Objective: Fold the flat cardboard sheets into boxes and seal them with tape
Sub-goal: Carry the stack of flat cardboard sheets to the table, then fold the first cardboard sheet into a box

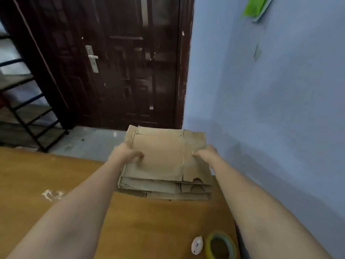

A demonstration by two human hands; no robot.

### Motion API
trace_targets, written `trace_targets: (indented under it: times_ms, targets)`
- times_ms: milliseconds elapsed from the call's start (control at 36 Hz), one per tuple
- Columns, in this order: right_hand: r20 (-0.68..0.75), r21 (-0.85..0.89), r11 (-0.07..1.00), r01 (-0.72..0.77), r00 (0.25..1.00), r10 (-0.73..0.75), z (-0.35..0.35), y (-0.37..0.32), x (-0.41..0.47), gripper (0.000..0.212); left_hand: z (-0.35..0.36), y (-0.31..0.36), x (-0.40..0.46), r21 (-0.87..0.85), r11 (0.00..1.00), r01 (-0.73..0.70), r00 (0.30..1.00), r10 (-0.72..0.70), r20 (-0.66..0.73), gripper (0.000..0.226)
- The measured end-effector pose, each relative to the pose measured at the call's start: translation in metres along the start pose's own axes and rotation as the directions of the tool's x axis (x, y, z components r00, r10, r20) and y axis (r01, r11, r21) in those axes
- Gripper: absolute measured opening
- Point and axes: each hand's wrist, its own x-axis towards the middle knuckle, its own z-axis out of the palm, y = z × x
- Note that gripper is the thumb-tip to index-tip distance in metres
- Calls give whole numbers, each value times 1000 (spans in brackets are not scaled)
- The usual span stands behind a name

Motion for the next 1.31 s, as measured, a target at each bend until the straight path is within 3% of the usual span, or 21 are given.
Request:
trace_targets:
  times_ms: [83, 222, 389, 528, 639, 722, 833, 944, 1056, 1167, 1306]
  targets:
    - [71, -28, 998, -59, 996, 61, 37, 33, 7, 62, 34, -65, 48, 93, 993, 71, 997, -72, 4, 107]
    - [105, -49, 983, -175, 978, 179, 94, 79, 22, 73, 50, -99, 26, 237, 971, 39, 989, -71, 129, 88]
    - [66, -58, 962, -266, 961, 269, 140, 98, 27, 69, 70, -139, 60, 290, 957, 12, 971, -81, 227, 96]
    - [33, -22, 943, -332, 943, 332, 158, 106, 37, 61, 78, -142, 91, 320, 947, -1, 961, -88, 264, 92]
    - [-18, 49, 936, -348, 937, 350, 170, 133, 70, 69, 83, -136, 113, 306, 951, -50, 957, -43, 288, 96]
    - [-59, 57, 934, -353, 933, 356, 171, 115, 66, 73, 87, -133, 124, 297, 953, -55, 949, -43, 313, 93]
    - [19, 42, 931, -361, 932, 361, 180, 142, 86, 89, 93, -129, 122, 293, 951, -99, 949, 2, 316, 89]
    - [-25, 113, 922, -371, 926, 376, 173, 95, 46, 64, 93, -131, 114, 208, 973, -98, 966, 43, 255, 81]
    - [-85, 169, 922, -347, 927, 365, 172, 91, 35, 59, 85, -132, 107, 134, 987, -83, 985, 62, 161, 75]
    - [-123, 181, 932, -315, 933, 339, 170, 102, 30, 66, 76, -135, 100, -224, 974, 26, 986, 12, 166, 63]
    - [-83, 335, 905, -263, 948, 306, 163, 73, -13, 57, 58, -134, 83, -444, 894, 63, 977, 36, 212, 62]
